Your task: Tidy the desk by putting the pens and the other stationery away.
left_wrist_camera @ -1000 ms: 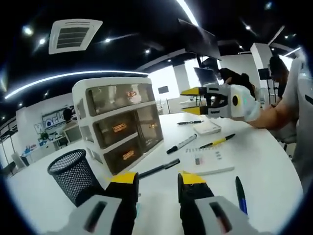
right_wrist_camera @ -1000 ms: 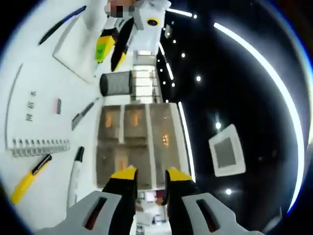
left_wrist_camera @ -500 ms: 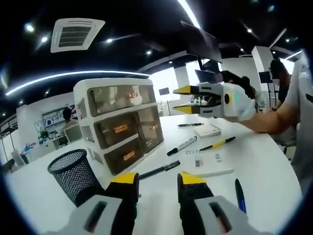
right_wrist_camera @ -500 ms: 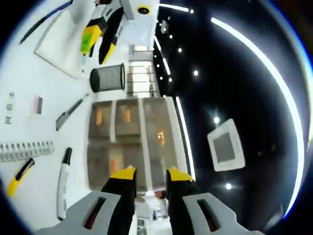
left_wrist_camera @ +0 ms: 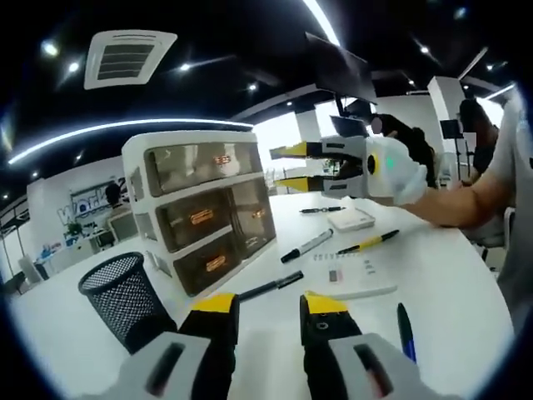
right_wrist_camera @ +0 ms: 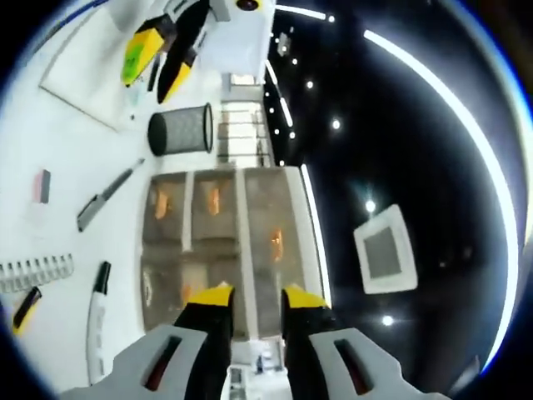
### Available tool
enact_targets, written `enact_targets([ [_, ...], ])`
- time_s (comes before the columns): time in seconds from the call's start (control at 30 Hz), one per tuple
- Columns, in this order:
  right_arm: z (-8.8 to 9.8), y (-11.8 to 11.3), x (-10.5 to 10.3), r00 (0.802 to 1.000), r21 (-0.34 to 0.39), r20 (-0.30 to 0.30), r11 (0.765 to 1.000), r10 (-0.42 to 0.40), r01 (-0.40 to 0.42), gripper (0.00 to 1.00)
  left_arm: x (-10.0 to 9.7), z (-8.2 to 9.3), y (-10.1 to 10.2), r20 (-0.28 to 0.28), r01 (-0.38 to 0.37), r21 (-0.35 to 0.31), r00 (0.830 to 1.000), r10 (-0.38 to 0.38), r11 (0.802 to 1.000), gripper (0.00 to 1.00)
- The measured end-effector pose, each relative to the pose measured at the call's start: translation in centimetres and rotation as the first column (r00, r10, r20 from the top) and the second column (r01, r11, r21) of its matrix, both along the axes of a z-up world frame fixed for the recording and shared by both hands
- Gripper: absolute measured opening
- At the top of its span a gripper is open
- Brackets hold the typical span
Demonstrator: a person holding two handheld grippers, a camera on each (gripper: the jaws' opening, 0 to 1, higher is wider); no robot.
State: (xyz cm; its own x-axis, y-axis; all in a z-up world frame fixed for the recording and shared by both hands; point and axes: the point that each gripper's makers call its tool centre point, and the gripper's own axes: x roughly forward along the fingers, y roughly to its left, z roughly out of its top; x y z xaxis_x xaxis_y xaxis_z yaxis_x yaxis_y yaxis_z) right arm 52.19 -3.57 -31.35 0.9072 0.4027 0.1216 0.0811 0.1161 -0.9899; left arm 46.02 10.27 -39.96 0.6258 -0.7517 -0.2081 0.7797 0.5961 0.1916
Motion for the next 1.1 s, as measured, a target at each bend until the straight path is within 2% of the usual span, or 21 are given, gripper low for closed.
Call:
enact_targets([
  [0.13, 0.3, 0.7, 0.5, 1.000, 0.025, -0.011, 1.000, 0.020, -0.020, 0.19, 0.0, 0.1, 0.1, 0.008, -0.001, 0.002, 1.000, 0.001, 1.000, 0.30],
  [0.2, 0.3, 0.9, 0.8, 1.000, 0.026, -0.016, 1.000, 0.018, -0.017, 0.19, 0.4, -0.2, 0.5, -0.004, -0.017, 0.007, 1.000, 0.017, 1.000, 0.30],
  [0.37, 0.6, 1.5, 1.3, 1.000, 0.002, -0.015, 1.000, 0.019, -0.019, 0.19, 0.2, -0.3, 0.3, -0.017, -0.011, 0.002, 1.000, 0.011, 1.000, 0.30],
  [0.87, 1.3, 2.6, 3.1, 1.000, 0.010, -0.005, 1.000, 0.005, -0.005, 0.19, 0.3, -1.2, 0.3, -0.036, -0.015, 0.017, 0.999, 0.015, 1.000, 0.30],
  [1.1, 1.5, 2.8, 3.7, 1.000, 0.014, -0.004, 1.000, 0.003, -0.003, 0.19, -0.2, -1.3, -0.3, -0.020, 0.000, 0.040, 1.000, 0.000, 0.999, 0.30],
])
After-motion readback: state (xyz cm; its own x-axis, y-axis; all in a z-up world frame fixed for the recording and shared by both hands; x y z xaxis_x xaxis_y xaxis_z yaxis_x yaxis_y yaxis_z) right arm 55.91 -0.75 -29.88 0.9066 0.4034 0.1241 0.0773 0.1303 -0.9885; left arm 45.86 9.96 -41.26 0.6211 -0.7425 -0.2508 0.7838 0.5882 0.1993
